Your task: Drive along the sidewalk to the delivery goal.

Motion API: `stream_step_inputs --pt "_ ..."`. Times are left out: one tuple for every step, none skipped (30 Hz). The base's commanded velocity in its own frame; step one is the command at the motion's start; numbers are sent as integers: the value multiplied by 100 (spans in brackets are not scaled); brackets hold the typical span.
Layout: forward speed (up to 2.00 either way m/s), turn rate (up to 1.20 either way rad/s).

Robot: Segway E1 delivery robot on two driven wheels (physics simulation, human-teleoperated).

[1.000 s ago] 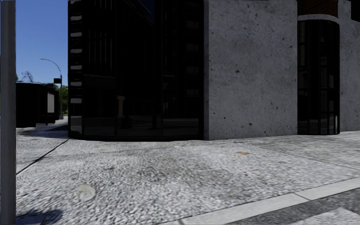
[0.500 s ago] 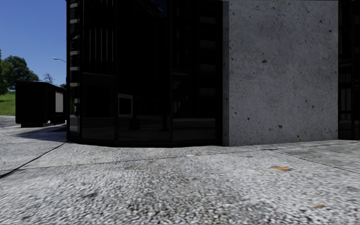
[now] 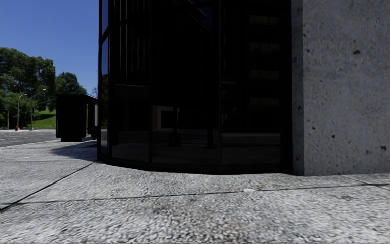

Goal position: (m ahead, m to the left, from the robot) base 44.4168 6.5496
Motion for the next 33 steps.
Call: stream_step_inputs --pt "159 56" --pt "159 56" --pt "159 56" --pt "159 56" --pt "159 56" --pt "159 56" --pt "159 56" --pt "159 56" --pt "159 56" --pt "159 56" --pt "159 56" --pt "159 56" --pt "159 56" --pt "159 56" --pt "159 56" --pt "159 56" --pt "159 56" --pt "159 56" --pt "159 56" --pt "159 56" --pt "159 57" --pt "159 57" --pt "159 57" --pt "159 57" --pt "159 57" --pt "159 57" --pt "159 57" --pt "159 61" --pt "159 65" --pt "159 67" --pt "159 68" --pt "159 68" --pt "159 68"
